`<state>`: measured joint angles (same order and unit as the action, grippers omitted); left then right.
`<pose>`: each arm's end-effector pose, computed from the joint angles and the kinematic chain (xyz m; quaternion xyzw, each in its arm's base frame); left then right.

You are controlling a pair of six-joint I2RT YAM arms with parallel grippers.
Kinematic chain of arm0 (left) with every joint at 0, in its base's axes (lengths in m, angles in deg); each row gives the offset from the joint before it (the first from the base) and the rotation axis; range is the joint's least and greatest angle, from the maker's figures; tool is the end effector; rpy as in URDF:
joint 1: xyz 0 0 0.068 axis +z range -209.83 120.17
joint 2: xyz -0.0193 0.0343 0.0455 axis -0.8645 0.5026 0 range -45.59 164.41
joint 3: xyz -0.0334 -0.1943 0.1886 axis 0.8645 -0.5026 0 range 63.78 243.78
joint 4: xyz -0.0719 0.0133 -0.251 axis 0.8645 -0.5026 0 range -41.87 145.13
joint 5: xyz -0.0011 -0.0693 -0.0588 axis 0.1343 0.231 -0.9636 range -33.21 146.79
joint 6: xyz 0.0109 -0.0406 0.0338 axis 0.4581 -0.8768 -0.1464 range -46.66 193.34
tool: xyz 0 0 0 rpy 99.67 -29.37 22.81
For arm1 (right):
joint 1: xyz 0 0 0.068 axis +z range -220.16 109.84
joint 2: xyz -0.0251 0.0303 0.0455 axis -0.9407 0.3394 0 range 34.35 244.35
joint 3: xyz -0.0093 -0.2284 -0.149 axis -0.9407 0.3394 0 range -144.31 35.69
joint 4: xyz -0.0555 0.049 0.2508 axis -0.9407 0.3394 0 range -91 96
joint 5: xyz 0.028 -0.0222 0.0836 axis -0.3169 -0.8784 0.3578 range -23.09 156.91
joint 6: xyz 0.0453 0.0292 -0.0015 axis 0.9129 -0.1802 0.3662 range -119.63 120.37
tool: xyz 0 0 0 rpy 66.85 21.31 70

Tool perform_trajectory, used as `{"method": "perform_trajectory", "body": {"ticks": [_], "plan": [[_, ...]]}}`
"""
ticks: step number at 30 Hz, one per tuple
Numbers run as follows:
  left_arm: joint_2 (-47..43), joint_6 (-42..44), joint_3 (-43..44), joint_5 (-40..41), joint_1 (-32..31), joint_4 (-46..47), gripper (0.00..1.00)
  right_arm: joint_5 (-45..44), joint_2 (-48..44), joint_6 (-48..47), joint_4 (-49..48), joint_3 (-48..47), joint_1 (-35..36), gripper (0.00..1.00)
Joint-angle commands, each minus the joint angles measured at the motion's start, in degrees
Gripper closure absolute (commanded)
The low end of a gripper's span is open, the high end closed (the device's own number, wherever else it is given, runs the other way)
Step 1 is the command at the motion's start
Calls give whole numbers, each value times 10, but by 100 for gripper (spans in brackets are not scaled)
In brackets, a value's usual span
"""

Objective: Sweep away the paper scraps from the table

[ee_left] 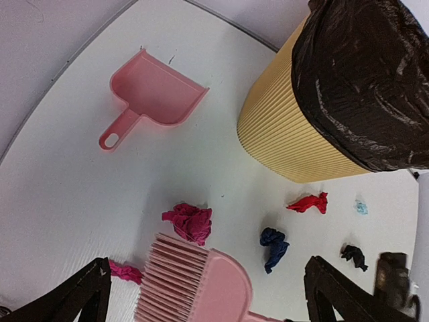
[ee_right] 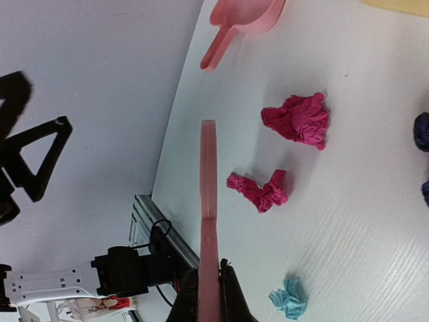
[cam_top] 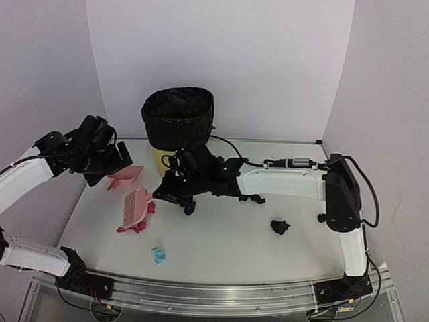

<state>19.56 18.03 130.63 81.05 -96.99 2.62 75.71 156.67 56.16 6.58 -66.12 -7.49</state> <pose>0.1837 -0.1208 0.3378 -0.2148 0.8984 -0.0999 0.3697 0.2283 0.4538 0.2556 -0.0907 0.8511 0.4743 0.2059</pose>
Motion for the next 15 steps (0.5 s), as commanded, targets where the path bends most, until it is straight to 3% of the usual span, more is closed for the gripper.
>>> {"method": "perform_trajectory", "body": {"ticks": [1, 7, 15], "plan": [[-57, 2, -19, 15, 0, 0, 0, 59, 68, 75, -40, -87, -2, 100], [-69, 5, -28, -2, 1, 10, 0, 44, 107, 113, -35, -72, -24, 100], [-35, 21, -26, -20, 0, 37, 0, -8, 5, 110, -8, 100, -77, 100]]}}
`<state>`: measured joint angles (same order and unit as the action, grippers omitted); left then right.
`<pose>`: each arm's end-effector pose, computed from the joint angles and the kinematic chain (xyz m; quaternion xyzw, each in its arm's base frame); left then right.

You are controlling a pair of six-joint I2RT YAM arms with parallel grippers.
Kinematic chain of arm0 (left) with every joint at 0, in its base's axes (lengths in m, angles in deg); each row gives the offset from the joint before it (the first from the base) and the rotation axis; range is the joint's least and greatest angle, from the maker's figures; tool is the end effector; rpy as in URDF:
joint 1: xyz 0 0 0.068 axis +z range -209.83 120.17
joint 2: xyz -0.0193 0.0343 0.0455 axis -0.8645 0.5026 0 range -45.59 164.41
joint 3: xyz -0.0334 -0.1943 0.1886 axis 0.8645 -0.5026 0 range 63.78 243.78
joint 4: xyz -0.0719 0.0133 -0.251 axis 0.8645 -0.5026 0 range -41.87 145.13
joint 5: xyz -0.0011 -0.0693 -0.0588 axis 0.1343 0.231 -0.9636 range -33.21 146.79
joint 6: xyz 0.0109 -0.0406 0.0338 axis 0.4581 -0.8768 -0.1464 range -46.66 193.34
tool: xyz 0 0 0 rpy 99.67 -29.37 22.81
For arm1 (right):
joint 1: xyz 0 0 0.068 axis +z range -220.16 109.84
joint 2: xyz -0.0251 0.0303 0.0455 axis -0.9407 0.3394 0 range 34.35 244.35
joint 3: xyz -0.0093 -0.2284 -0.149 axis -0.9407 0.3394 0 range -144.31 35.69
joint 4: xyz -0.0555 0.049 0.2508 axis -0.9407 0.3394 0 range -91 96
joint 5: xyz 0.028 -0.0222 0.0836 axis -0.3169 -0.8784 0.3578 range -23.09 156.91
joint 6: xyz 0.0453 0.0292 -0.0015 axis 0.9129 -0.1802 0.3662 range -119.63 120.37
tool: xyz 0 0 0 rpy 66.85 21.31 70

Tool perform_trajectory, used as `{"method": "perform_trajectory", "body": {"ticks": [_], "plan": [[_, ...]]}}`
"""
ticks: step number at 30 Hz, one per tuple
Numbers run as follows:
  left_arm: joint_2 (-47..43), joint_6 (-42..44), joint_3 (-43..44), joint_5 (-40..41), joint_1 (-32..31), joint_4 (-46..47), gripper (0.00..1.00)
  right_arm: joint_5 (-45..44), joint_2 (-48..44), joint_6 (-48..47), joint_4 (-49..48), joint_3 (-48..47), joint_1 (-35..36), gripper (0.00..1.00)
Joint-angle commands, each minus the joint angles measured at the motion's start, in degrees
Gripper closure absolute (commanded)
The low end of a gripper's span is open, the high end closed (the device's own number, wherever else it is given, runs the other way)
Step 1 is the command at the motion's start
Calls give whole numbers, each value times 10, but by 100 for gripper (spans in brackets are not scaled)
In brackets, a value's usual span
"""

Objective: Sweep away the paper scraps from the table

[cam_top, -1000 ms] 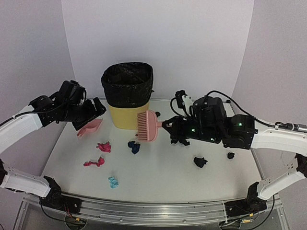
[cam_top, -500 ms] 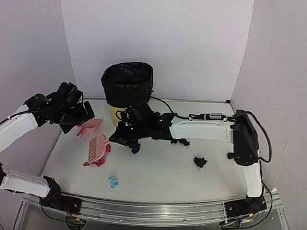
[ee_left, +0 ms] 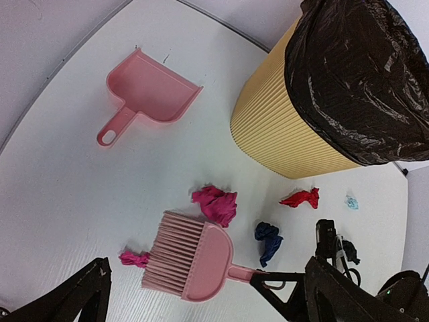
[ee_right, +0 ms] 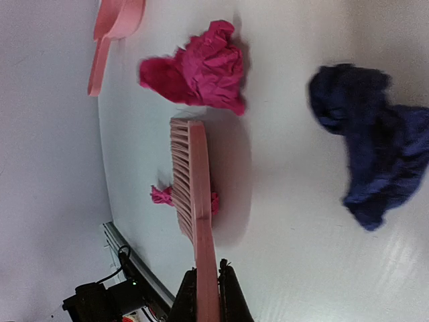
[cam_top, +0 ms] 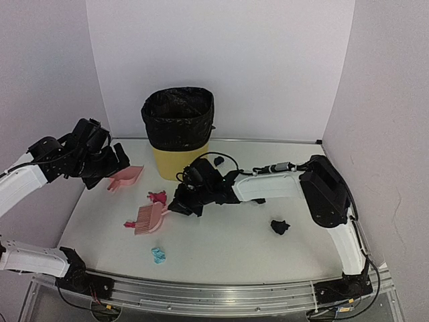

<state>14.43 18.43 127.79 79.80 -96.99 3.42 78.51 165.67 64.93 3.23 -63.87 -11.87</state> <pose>0.1679 -0.1097 0.3401 -0.2120 0.8919 -0.1253 0.3792 0.2684 0.4481 0.1699 0.0026 0.8876 0.4398 0.1370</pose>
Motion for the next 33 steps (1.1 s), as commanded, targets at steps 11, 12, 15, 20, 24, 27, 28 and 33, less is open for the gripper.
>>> {"method": "perform_trajectory", "body": {"ticks": [11, 12, 15, 20, 24, 27, 28, 33], "plan": [[41, 35, -2, -19, 1, 55, 0, -113, -339, -51, 108, 299, -79, 100], [44, 36, -2, -20, 0, 57, 0, -116, -358, -62, 118, 299, -80, 100], [51, 43, -2, -23, 1, 63, 0, -76, -382, -83, 127, 278, -79, 100], [53, 46, 1, -23, 1, 67, 0, 26, -328, -91, 85, 181, -55, 100], [45, 46, 0, -20, 0, 66, 0, 63, -225, -79, 59, 72, -47, 100], [35, 48, -7, -22, 1, 68, 0, 48, -136, -73, 51, -20, -47, 100], [33, 47, -9, -23, 1, 67, 0, 39, -109, -70, 50, -52, -47, 100], [16, 39, -18, -27, 1, 58, 0, -32, -2, -53, 50, -147, -48, 100]]}}
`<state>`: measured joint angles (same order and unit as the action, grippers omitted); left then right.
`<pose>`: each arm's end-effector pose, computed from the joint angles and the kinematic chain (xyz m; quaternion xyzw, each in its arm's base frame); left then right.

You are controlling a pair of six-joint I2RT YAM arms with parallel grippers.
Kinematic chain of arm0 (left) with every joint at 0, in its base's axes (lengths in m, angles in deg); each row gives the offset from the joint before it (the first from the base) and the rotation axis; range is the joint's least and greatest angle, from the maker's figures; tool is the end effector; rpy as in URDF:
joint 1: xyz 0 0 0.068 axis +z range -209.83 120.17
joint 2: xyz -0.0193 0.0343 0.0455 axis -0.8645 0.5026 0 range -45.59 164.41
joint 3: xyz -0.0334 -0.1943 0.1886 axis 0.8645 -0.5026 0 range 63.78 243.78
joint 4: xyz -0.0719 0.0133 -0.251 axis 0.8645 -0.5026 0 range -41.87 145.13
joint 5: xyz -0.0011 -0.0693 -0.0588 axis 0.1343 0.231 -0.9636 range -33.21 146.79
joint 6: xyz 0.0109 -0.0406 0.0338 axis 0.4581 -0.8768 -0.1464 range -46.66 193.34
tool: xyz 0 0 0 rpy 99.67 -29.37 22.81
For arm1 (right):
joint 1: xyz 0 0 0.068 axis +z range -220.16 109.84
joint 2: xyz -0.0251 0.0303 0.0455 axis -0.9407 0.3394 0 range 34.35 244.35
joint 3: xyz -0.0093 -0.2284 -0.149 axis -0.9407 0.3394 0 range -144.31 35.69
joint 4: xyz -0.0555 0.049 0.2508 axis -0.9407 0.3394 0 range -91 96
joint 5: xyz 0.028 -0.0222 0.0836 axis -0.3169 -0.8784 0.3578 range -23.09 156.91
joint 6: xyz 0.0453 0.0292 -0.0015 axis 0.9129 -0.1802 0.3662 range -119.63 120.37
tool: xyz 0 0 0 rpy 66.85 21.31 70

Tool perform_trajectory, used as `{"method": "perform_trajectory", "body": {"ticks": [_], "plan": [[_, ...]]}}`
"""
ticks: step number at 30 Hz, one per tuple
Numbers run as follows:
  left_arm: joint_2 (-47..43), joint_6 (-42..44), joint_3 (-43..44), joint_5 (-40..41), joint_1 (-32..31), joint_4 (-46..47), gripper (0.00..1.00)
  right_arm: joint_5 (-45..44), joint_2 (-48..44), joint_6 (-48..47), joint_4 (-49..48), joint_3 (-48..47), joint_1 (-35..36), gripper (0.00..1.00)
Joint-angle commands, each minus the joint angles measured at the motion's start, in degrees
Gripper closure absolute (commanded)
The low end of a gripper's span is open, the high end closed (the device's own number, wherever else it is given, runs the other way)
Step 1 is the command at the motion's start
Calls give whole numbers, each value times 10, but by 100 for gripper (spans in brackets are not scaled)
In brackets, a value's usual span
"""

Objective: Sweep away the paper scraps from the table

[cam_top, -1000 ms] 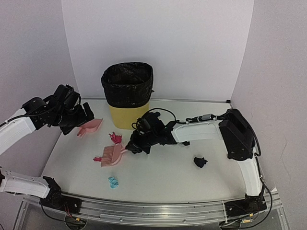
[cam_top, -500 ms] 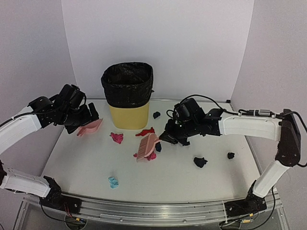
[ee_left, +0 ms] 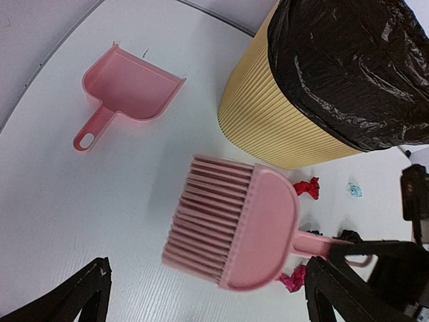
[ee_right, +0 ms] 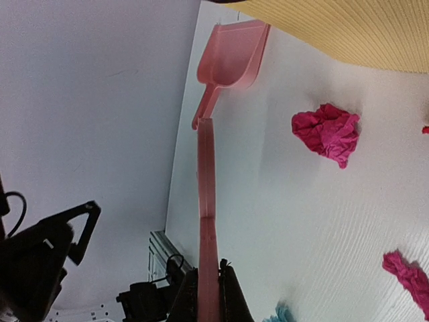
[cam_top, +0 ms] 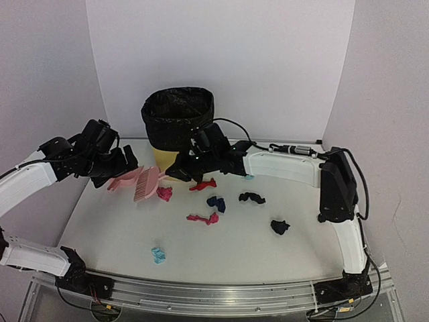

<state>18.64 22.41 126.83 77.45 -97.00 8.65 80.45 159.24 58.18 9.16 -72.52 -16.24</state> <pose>0.1858 -0.1250 0.3269 -0.1742 0.9030 -0.1269 0.3716 0.2993 0.4251 0.2682 -0.0330 0.8476 0.4868 0.2087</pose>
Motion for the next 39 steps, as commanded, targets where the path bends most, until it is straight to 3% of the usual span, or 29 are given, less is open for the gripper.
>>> {"method": "perform_trajectory", "body": {"ticks": [1, 7, 17, 21, 28, 33, 39], "plan": [[-30, -1, -12, -5, 1, 8, 0, -63, 74, 17, -9, -66, -4, 100], [-46, -2, -21, -10, 0, 16, 0, -117, 67, 36, -6, -1, -11, 100], [-29, 12, -30, -32, 1, 36, 0, -254, -153, 11, 21, 285, -16, 100], [-25, 15, -37, -40, 0, 43, 0, -261, -230, -6, 29, 339, -16, 100], [-25, 26, -38, -45, 0, 51, 0, -26, -244, -93, 34, 257, 7, 100], [-18, 36, -35, -56, 0, 58, 0, 111, -149, -138, 111, 128, 77, 100], [-14, 43, -31, -61, 1, 70, 0, 212, -8, -163, 206, 0, 116, 100]]}}
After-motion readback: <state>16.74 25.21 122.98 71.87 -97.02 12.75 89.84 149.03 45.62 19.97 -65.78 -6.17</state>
